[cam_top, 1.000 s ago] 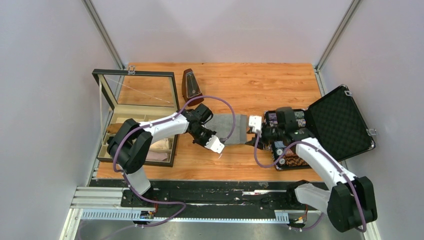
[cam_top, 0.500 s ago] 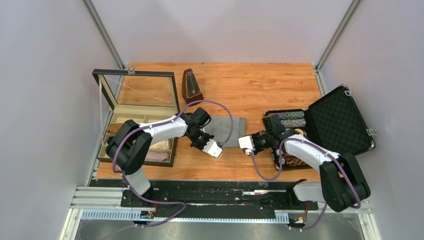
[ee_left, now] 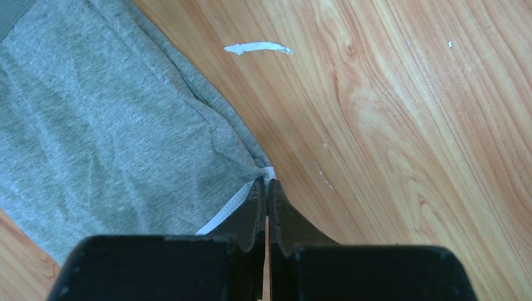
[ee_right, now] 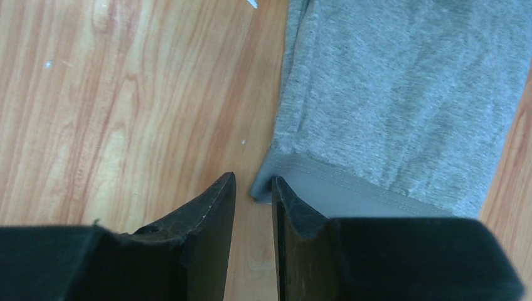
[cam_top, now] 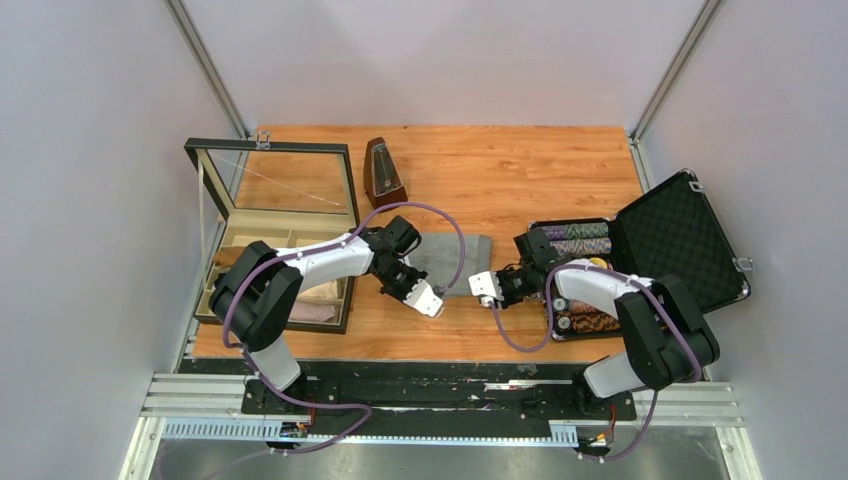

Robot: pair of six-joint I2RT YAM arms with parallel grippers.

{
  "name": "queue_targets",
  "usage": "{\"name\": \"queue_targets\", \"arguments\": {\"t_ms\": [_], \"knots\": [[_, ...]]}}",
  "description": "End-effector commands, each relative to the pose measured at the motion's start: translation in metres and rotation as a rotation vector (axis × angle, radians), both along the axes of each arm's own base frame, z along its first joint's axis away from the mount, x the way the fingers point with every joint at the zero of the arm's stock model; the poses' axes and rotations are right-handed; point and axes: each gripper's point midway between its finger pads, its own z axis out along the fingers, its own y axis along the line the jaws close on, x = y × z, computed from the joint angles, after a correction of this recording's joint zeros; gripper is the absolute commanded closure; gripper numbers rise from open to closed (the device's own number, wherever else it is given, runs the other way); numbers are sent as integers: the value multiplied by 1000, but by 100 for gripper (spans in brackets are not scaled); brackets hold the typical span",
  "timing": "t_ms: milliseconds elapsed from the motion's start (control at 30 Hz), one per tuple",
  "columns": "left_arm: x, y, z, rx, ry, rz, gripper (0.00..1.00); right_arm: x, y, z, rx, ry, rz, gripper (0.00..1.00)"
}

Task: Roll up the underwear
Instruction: Fold the underwear at the center of the board.

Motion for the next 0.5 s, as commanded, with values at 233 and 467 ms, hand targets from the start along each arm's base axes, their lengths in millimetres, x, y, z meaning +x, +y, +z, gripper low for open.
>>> {"name": "queue_targets", "arguments": {"t_ms": [233, 467], "knots": [[4, 0, 8, -25, -58, -43, 100, 26, 5, 2, -29, -46, -17, 71], [8, -2, 9, -26, -69, -42, 100, 15, -6, -17, -139, 95, 2, 77]]}}
